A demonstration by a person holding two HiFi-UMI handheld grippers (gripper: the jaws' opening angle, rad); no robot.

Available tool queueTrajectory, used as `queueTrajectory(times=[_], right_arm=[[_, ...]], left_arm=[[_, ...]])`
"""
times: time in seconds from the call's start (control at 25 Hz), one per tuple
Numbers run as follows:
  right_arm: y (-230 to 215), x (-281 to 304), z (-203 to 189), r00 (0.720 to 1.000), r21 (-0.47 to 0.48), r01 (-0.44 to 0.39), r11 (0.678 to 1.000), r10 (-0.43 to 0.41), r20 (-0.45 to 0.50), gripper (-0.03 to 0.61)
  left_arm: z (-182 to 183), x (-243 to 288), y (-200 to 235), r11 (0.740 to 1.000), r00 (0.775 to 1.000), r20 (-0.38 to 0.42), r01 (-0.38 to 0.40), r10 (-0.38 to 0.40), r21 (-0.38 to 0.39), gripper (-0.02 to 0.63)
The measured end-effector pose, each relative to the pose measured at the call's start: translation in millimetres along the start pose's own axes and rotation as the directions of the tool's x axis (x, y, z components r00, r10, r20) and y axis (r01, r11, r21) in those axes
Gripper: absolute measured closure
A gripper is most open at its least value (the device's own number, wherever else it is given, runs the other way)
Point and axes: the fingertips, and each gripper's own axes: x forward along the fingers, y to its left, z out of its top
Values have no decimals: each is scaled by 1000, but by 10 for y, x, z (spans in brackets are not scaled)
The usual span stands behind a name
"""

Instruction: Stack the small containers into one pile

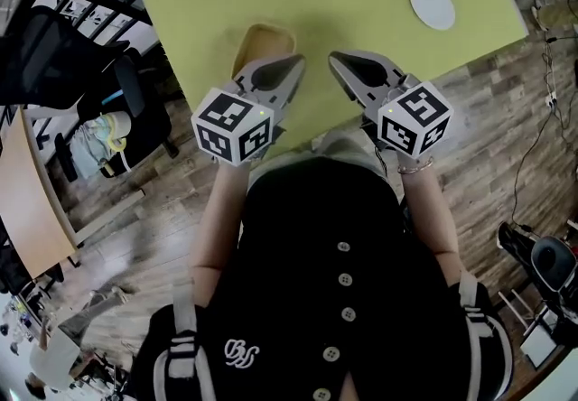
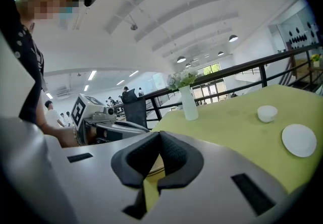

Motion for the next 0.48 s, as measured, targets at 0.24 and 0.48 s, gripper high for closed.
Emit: queueTrajectory(times=[0.24,0.48], right_arm=[[2,65,-96,1000,56,2,998,-2,4,566],[6,90,-209,1000,81,-2,997,3,-20,566]], left_arm=[[-71,-33,59,999,1000,8,0,0,-47,604],[-97,-35,127,998,1000,-1,-9,9,-59,604]])
